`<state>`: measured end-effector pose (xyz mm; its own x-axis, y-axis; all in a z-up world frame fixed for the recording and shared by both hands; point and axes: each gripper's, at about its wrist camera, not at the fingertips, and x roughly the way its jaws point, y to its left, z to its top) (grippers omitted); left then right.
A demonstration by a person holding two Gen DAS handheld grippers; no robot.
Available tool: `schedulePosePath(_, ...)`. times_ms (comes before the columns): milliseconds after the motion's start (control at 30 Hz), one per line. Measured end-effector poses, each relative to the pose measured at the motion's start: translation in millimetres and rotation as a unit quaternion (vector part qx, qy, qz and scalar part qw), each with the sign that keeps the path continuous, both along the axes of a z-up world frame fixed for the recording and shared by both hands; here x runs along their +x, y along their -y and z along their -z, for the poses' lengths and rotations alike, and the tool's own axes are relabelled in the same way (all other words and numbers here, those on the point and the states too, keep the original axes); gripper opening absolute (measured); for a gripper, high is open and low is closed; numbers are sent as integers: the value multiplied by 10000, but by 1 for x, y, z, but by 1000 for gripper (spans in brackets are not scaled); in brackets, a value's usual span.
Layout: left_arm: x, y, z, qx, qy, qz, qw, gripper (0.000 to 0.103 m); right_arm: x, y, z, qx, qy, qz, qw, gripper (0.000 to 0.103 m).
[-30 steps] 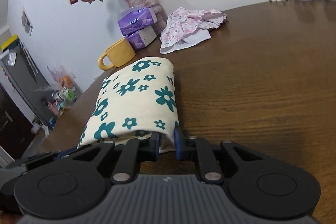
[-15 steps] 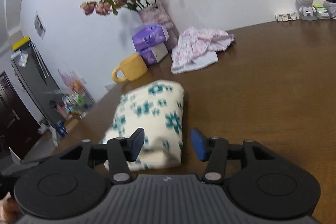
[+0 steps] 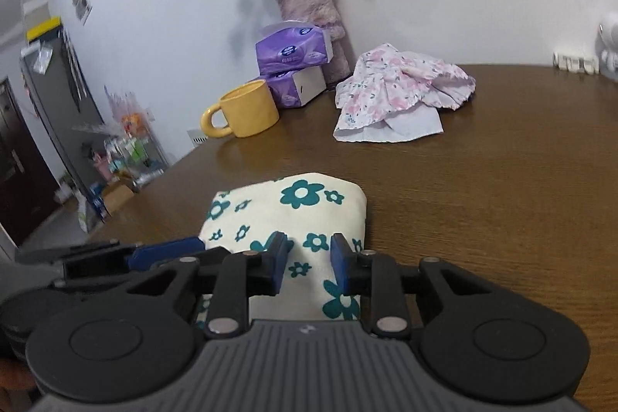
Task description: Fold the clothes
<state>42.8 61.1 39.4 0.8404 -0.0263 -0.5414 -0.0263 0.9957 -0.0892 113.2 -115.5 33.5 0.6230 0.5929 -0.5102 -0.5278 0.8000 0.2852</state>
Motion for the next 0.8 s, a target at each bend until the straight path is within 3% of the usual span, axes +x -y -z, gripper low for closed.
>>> schedulePosePath(100, -1, -6, -6, -160, -11, 41, 9999, 30, -2, -4, -2, -183, 105, -52, 9998, 26)
schedulePosePath(200, 9, -18, -19, -412, 58, 55, 9991, 43, 7, 3, -15, 27, 41, -118, 9999, 26)
schedulePosePath(267, 22, -25, -26, -442, 49, -35, 9990, 44, 21, 4, -24, 101, 39, -57, 9999, 26)
schedulePosePath(367, 44, -32, -26, -485, -102, -83, 9987, 41, 45, -4, -23, 19, -204, -32, 9998, 26)
schedulePosePath(467, 56, -35, -19, -394, -218, -137, 9989, 26, 55, -16, -11, -40, -429, -73, 9990, 26)
schedulePosePath(600, 67, -41, -12, -405, -292, -186, 9986, 26, 52, -22, -3, -166, -302, -67, 9994, 26)
schedulePosePath(667, 62, -50, -19, -739, -157, -124, 9971, 38, 50, -16, -8, -48, -275, -30, 9996, 26)
schedulePosePath(700, 61, -56, -23, -843, -128, -74, 9963, 52, 47, -11, -12, 66, -261, 1, 9996, 30)
schedulePosePath(733, 60, -59, -26, -827, -86, -27, 9965, 60, 41, -5, -17, 171, -198, 25, 9997, 32)
schedulePosePath(800, 62, -64, -29, -676, -57, 67, 9977, 61, 23, 6, -26, 289, 9, 54, 9996, 41)
